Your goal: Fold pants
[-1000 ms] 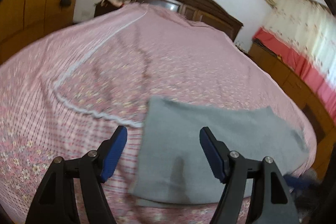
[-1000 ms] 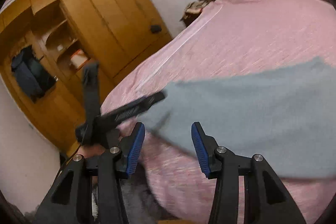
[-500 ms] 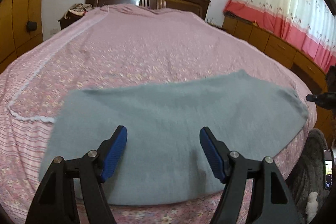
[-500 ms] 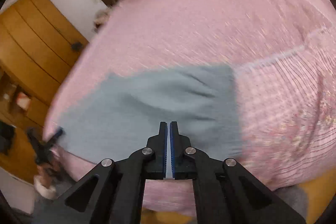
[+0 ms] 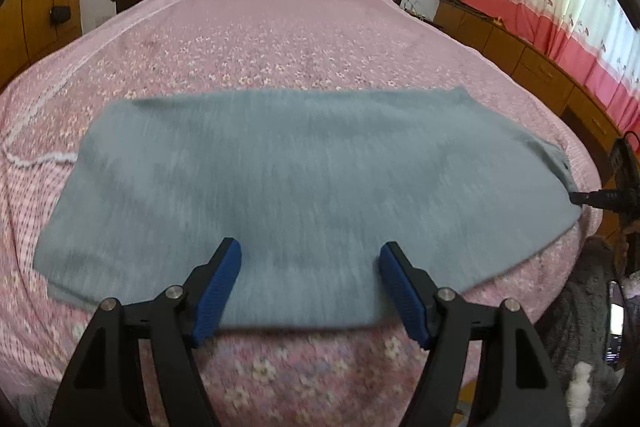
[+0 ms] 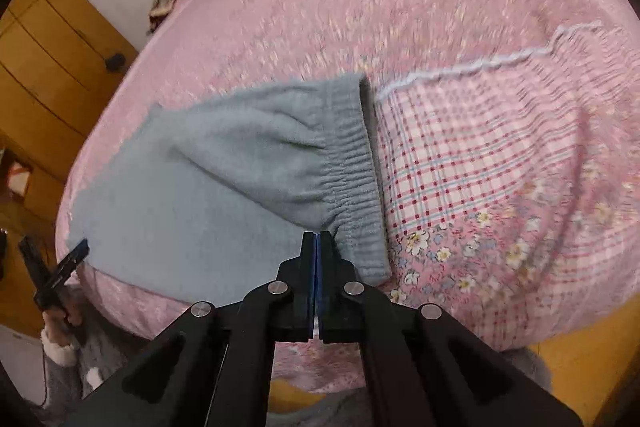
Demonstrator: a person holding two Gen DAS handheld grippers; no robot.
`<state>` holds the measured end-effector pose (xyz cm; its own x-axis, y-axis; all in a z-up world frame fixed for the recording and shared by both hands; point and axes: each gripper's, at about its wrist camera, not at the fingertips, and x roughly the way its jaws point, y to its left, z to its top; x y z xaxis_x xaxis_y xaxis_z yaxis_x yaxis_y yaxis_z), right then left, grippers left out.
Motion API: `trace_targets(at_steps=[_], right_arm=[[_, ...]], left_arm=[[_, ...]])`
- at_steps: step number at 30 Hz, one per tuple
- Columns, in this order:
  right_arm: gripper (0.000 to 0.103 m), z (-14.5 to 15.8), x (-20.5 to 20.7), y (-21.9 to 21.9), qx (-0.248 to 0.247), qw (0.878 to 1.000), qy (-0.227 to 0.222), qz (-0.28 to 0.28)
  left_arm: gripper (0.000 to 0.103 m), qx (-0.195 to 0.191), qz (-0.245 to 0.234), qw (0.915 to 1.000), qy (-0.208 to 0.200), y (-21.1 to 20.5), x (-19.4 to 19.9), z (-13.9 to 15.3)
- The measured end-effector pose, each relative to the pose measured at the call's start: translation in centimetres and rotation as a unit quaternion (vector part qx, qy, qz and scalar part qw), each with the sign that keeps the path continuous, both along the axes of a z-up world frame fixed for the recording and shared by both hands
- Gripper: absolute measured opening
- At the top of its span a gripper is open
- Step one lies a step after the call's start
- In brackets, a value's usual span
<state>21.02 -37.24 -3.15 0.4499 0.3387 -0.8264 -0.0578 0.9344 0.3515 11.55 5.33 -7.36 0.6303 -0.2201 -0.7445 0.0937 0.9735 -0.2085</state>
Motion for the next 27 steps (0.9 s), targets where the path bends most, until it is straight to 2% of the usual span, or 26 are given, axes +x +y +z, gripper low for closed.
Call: trace_targets(at_steps=[2, 4, 6, 9, 12, 14, 15, 17, 19, 21, 23, 25, 26, 27], right_arm=[[0.000, 1.6, -0.8, -0.3, -0.003, 1.000, -0.025, 0.017], [0.000, 2.9, -0.8, 0.2, 0.013, 0.998, -0.039, 0.038], [0.000, 4.4, 0.6, 1.7, 0.033, 0.997, -0.051, 0.057], [0.000, 5.1, 4.3, 5.2, 0.074, 0.992, -0.051, 0.092], [0.000, 2.0, 8.3, 7.8, 0.086, 0.991, -0.008, 0.105], [0.000, -0.8, 11.0, 8.3, -0.011, 0.996, 0.021, 0.090], [0.000, -1.9, 12.1, 7.5, -0.033, 0.996, 0.020, 0.077], [0.000, -2.7, 13.1, 5.0, 0.017, 0.999, 0.017, 0.040], [0.001, -2.4, 12.9, 2.4, 0.042, 0.999, 0.018, -0.020], [0.001, -1.3, 11.8, 1.4, 0.058, 0.998, 0.002, -0.022], [0.002, 0.7, 9.1, 0.6, 0.097, 0.995, -0.029, -0.008], [0.002, 1.7, 7.1, 0.8, 0.144, 0.988, -0.039, 0.028], [0.002, 1.7, 6.0, 1.3, 0.148, 0.987, -0.032, 0.049], [0.002, 1.3, 5.4, 1.8, 0.130, 0.990, -0.018, 0.060]], left_arm=[[0.070, -0.035, -0.001, 0.9993, -0.010, 0.5, -0.8, 1.1], [0.069, -0.070, -0.011, 0.9963, -0.049, 1.1, -1.6, 3.2], [0.069, -0.058, -0.013, 0.9963, -0.062, 1.1, -0.9, 4.6], [0.069, -0.031, -0.006, 0.9972, -0.068, 0.9, 1.2, 4.7], [0.068, -0.028, 0.004, 0.9990, -0.035, 1.0, 3.2, 2.4], [0.068, -0.006, 0.006, 1.0000, -0.003, 0.9, 3.3, 0.0], [0.067, 0.004, 0.001, 1.0000, -0.003, 0.7, 2.9, -0.6], [0.068, 0.022, 0.001, 0.9997, -0.007, 0.4, 1.8, -0.8], [0.068, 0.029, 0.002, 0.9995, -0.008, 0.3, 0.9, -0.8], [0.067, 0.017, 0.002, 0.9997, -0.015, 0.8, 0.5, -1.0], [0.068, 0.012, 0.002, 0.9998, -0.019, 1.0, 0.5, -1.0], [0.071, 0.013, 0.001, 0.9997, -0.021, 0.8, 0.4, -0.9], [0.072, 0.019, 0.001, 0.9995, -0.023, 0.5, 0.4, -1.0], [0.075, 0.025, 0.000, 0.9994, -0.024, 0.3, 0.4, -1.0]])
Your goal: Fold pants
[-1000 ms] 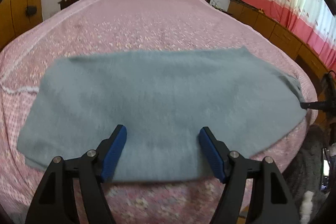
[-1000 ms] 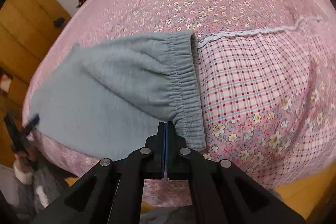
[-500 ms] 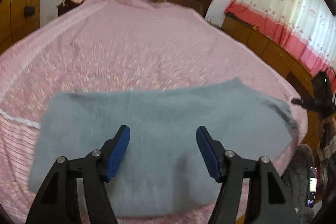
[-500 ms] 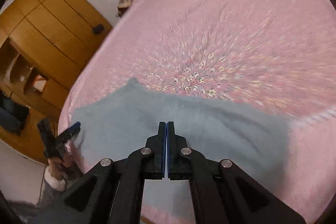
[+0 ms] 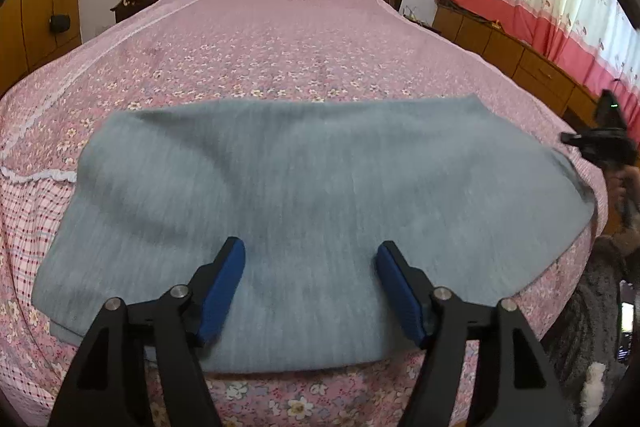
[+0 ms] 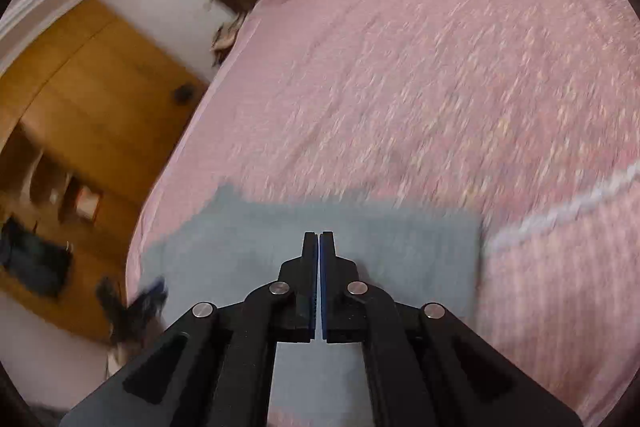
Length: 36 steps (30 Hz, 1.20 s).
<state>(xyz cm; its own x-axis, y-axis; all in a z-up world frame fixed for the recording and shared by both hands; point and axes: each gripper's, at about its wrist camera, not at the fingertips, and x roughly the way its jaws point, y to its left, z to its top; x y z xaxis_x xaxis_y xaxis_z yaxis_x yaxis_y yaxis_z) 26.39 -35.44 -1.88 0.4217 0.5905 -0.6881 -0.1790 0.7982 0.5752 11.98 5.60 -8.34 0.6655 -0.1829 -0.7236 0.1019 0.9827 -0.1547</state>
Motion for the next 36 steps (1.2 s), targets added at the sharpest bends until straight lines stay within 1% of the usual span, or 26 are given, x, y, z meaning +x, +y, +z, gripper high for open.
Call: trace_targets(at_steps=[2, 3, 4, 5, 6, 7, 9, 10, 11, 12, 13, 14, 15, 16, 18, 19, 20, 21, 22, 24, 28, 29, 31, 33, 36], right_arm=[[0.000, -1.8, -0.5, 0.5, -0.068, 0.997, 0.029, 0.018], [0.000, -3.0, -0.6, 0.4, -0.105, 0.993, 0.039, 0.023], [0.000, -3.7, -0.7, -0.5, -0.082, 0.996, 0.040, 0.024], [0.000, -3.7, -0.9, -1.5, -0.049, 0.998, 0.044, 0.011], [0.000, -3.3, -1.2, -2.1, -0.035, 0.998, 0.045, -0.004], [0.000, -2.6, -1.6, -2.7, -0.030, 0.999, 0.041, -0.015], [0.003, -0.9, -2.9, -4.1, -0.054, 0.997, 0.029, -0.050], [0.012, 0.0, -4.5, -5.0, -0.052, 0.996, 0.020, -0.072], [0.024, 0.6, -6.4, -6.0, -0.013, 0.996, 0.013, -0.086], [0.030, 0.4, -7.0, -6.7, 0.023, 0.995, 0.011, -0.093], [0.033, 0.2, -9.0, -7.3, 0.095, 0.990, 0.014, -0.101], [0.033, -0.4, -10.2, -7.4, 0.137, 0.985, 0.023, -0.101], [0.033, -0.8, -10.7, -7.2, 0.155, 0.982, 0.033, -0.100], [0.033, -1.7, -11.2, -6.9, 0.171, 0.979, 0.053, -0.094], [0.033, -3.1, -11.5, -6.5, 0.169, 0.979, 0.073, -0.090], [0.033, -4.1, -11.4, -6.5, 0.163, 0.978, 0.088, -0.099], [0.034, -4.8, -11.4, -6.9, 0.162, 0.975, 0.102, -0.113], [0.034, -5.7, -11.3, -7.5, 0.174, 0.969, 0.118, -0.133], [0.034, -6.2, -11.7, -8.4, 0.186, 0.964, 0.125, -0.142], [0.037, -6.7, -11.6, -9.0, 0.201, 0.960, 0.119, -0.153], [0.046, -5.6, -12.1, -11.5, 0.196, 0.959, 0.103, -0.178], [0.047, -5.2, -11.8, -12.5, 0.199, 0.958, 0.099, -0.184], [0.047, -5.1, -11.5, -12.9, 0.214, 0.952, 0.102, -0.192], [0.047, -5.6, -11.4, -12.1, 0.242, 0.947, 0.108, -0.182], [0.047, -6.2, -11.1, -10.3, 0.216, 0.956, 0.104, -0.168]], left_arm=[[0.078, 0.018, 0.000, 0.9998, -0.001, -0.7, 0.0, -0.1], [0.078, 0.023, 0.000, 0.9997, 0.000, -0.9, 0.1, 0.0], [0.078, 0.026, 0.002, 0.9996, 0.003, -0.8, 0.2, 0.0], [0.078, 0.023, 0.005, 0.9997, 0.006, -0.8, 0.2, -0.1], [0.078, 0.019, 0.008, 0.9998, 0.008, -0.8, 0.3, -0.1], [0.078, 0.017, 0.009, 0.9998, 0.008, -0.7, 0.3, -0.1], [0.078, 0.018, 0.009, 0.9998, 0.007, -0.6, 0.6, -0.2], [0.078, 0.020, 0.009, 0.9997, 0.007, -0.6, 0.7, -0.2], [0.078, 0.021, 0.009, 0.9997, 0.006, -0.6, 0.7, -0.2], [0.078, 0.021, 0.009, 0.9997, 0.006, -0.7, 0.6, -0.1], [0.079, 0.021, 0.009, 0.9997, 0.005, -0.7, 0.6, -0.1], [0.079, 0.022, 0.009, 0.9997, 0.005, -0.7, 0.6, 0.0], [0.079, 0.023, 0.010, 0.9997, 0.005, -0.8, 0.7, 0.0], [0.080, 0.024, 0.010, 0.9997, 0.004, -0.8, 0.8, 0.0], [0.080, 0.025, 0.011, 0.9996, 0.003, -1.0, 0.6, 0.0], [0.080, 0.025, 0.012, 0.9996, 0.003, -1.1, 0.6, 0.0], [0.080, 0.025, 0.013, 0.9996, 0.003, -1.1, 0.5, 0.0], [0.080, 0.024, 0.014, 0.9996, 0.003, -1.1, 0.6, 0.1], [0.080, 0.025, 0.014, 0.9996, 0.002, -1.1, 0.5, 0.1], [0.080, 0.024, 0.014, 0.9996, 0.001, -1.1, 0.4, 0.1], [0.080, 0.027, 0.013, 0.9996, -0.001, -1.1, 0.3, 0.0], [0.080, 0.027, 0.012, 0.9996, -0.001, -1.1, 0.3, 0.0], [0.080, 0.027, 0.012, 0.9996, -0.001, -1.1, 0.4, 0.0], [0.080, 0.027, 0.012, 0.9996, -0.001, -1.1, 0.4, 0.0], [0.080, 0.026, 0.012, 0.9996, -0.001, -1.1, 0.4, 0.0]])
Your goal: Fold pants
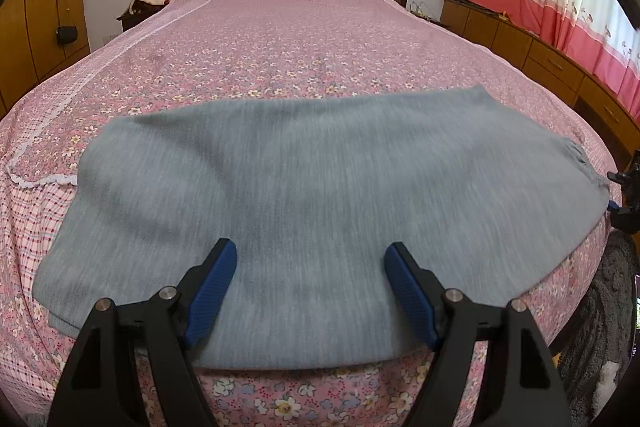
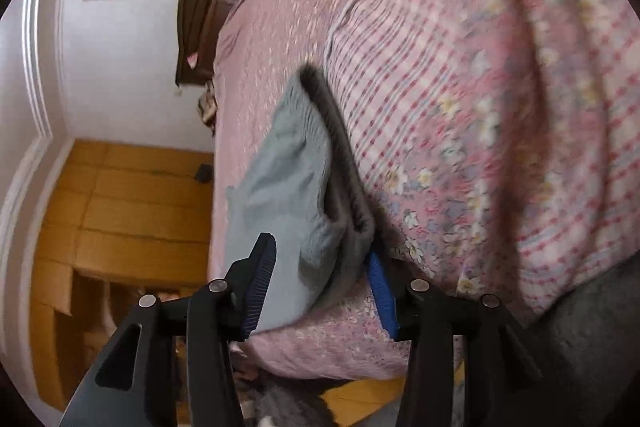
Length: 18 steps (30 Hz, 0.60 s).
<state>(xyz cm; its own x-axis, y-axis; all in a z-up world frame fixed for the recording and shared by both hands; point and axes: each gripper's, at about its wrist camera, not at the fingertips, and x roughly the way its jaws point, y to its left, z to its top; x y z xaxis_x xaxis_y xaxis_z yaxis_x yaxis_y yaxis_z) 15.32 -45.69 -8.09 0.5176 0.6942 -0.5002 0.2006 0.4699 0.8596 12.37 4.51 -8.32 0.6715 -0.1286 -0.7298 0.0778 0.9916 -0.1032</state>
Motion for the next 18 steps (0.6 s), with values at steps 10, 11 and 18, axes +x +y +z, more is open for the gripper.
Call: trace_targets(at_steps=[10, 11, 18], right_arm=[[0.023, -1.2, -0.2, -1.8, 0.025, 0.998, 0.021, -0.053], [0.022, -1.4, -0.6, -1.5, 0.024, 0.998, 0.021, -0.055], [0.019, 1.6, -2.3, -0.1, -0.049, 0.996, 0.017, -0.072]], left_arm=[[0.080, 0.000, -0.001, 1.0000, -0.002, 0.2, 0.0, 0.1], [0.080, 0.001, -0.001, 1.0000, -0.002, 0.1, 0.0, 0.1], [0.080, -0.004, -0.001, 1.0000, -0.008, 0.2, -0.3, 0.5]])
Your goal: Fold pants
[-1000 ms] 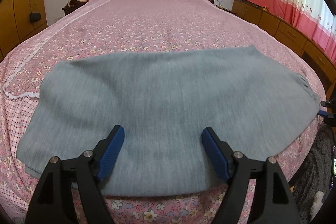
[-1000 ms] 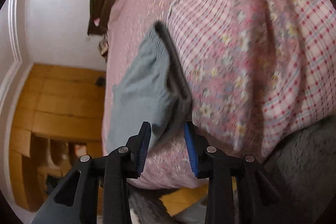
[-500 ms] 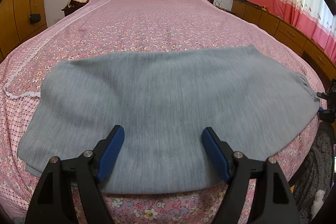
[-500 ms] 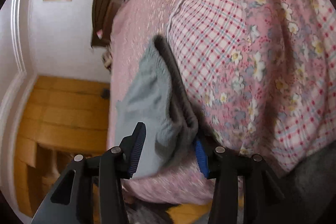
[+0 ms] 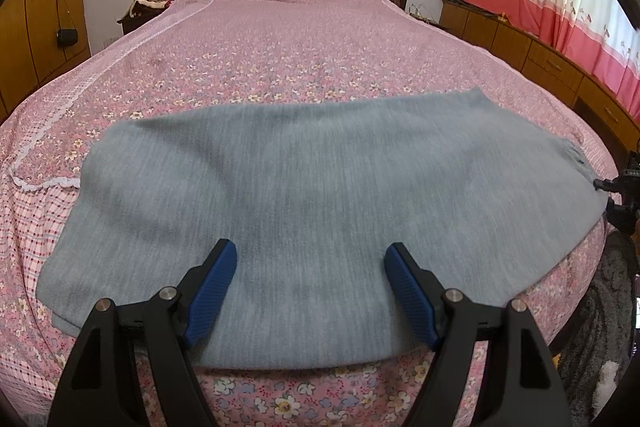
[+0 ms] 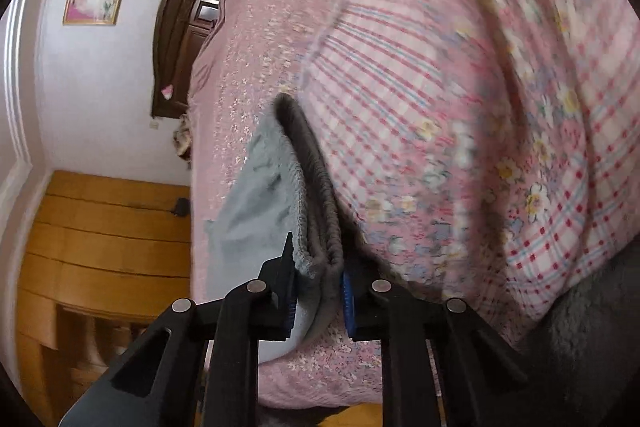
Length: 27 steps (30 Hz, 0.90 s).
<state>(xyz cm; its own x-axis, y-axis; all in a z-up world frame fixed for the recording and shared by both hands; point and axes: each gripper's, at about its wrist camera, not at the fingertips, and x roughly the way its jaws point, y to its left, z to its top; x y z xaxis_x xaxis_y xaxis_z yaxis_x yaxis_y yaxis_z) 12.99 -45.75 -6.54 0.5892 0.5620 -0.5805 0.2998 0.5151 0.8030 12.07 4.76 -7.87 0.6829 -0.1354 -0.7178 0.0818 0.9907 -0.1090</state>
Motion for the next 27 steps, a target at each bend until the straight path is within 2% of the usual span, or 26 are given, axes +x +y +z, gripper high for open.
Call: trace_targets(at_steps=[2, 4, 5, 6, 7, 10, 11, 13, 14, 15, 16, 18, 20, 24, 25, 27], right_arm=[[0.018, 3.3, 0.1, 1.3, -0.087, 0.996, -0.034, 0.017], [0.018, 6.9, -0.4, 3.2, -0.161, 0.983, -0.090, 0.026], [0.018, 8.9, -0.6, 4.7, -0.208, 0.971, -0.115, 0.032], [0.019, 10.1, -0.6, 5.6, -0.240, 0.963, -0.120, 0.034], [0.019, 11.8, -0.6, 7.4, -0.281, 0.950, -0.131, 0.041], [0.019, 15.6, 0.4, 13.0, -0.337, 0.922, -0.164, 0.092], [0.018, 16.9, 0.7, 15.8, -0.363, 0.907, -0.177, 0.116], [0.018, 19.1, 1.3, 22.0, -0.426, 0.868, -0.207, 0.149], [0.018, 19.6, 1.4, 24.3, -0.444, 0.854, -0.217, 0.160], [0.018, 20.1, 1.3, 29.0, -0.465, 0.831, -0.240, 0.190], [0.018, 20.1, 1.2, 32.0, -0.472, 0.818, -0.253, 0.210], [0.018, 19.5, 0.8, 40.5, -0.483, 0.782, -0.288, 0.269], [0.018, 17.6, 0.3, 48.2, -0.486, 0.747, -0.316, 0.324], [0.018, 11.2, -2.4, 59.9, -0.463, 0.699, -0.330, 0.435], [0.018, 9.7, -2.7, 61.4, -0.461, 0.689, -0.327, 0.453], [0.018, 6.8, -3.3, 63.0, -0.480, 0.667, -0.323, 0.468]], left_arm=[[0.080, -0.013, 0.002, 0.9999, -0.005, 0.5, -0.4, 0.3], [0.080, -0.028, 0.016, 0.9994, -0.014, 1.4, -0.8, 0.9], [0.080, -0.037, 0.027, 0.9987, -0.020, 1.9, -1.1, 1.2], [0.080, -0.053, 0.046, 0.9971, -0.030, 3.1, -1.6, 1.6], [0.080, -0.067, 0.061, 0.9952, -0.036, 4.1, -1.9, 2.0], [0.080, -0.111, 0.116, 0.9858, -0.052, 7.6, -3.4, 2.5], [0.080, -0.126, 0.134, 0.9813, -0.057, 8.8, -4.0, 2.5], [0.080, -0.156, 0.153, 0.9737, -0.063, 10.6, -5.0, 2.5], [0.080, -0.169, 0.160, 0.9703, -0.064, 11.4, -5.4, 2.4], [0.080, -0.177, 0.170, 0.9672, -0.065, 12.1, -5.9, 2.3], [0.080, -0.178, 0.179, 0.9655, -0.063, 12.6, -6.2, 2.2], [0.080, -0.179, 0.189, 0.9640, -0.055, 13.4, -6.6, 1.9], [0.080, -0.175, 0.198, 0.9632, -0.051, 13.8, -6.9, 1.8], [0.080, -0.151, 0.237, 0.9588, -0.038, 14.5, -7.6, 1.5], [0.080, -0.154, 0.249, 0.9557, -0.035, 15.0, -7.9, 1.3], [0.080, -0.180, 0.274, 0.9440, -0.038, 16.6, -9.2, 0.8]])
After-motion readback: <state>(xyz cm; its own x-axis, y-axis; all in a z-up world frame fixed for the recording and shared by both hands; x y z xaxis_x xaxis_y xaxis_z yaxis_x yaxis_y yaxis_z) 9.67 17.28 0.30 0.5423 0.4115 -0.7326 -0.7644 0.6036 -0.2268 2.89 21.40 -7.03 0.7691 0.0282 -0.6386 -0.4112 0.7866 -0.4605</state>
